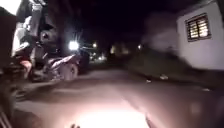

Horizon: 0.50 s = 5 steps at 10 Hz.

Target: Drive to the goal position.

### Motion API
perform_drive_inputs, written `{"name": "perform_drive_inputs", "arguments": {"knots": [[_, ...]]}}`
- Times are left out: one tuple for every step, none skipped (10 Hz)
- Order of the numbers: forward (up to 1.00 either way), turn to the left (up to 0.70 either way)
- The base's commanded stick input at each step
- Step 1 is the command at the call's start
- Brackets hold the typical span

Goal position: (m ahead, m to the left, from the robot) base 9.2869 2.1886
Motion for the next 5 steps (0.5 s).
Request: {"name": "perform_drive_inputs", "arguments": {"knots": [[1.00,0.00],[1.00,0.00],[1.00,0.24],[1.00,0.27],[1.00,0.27]]}}
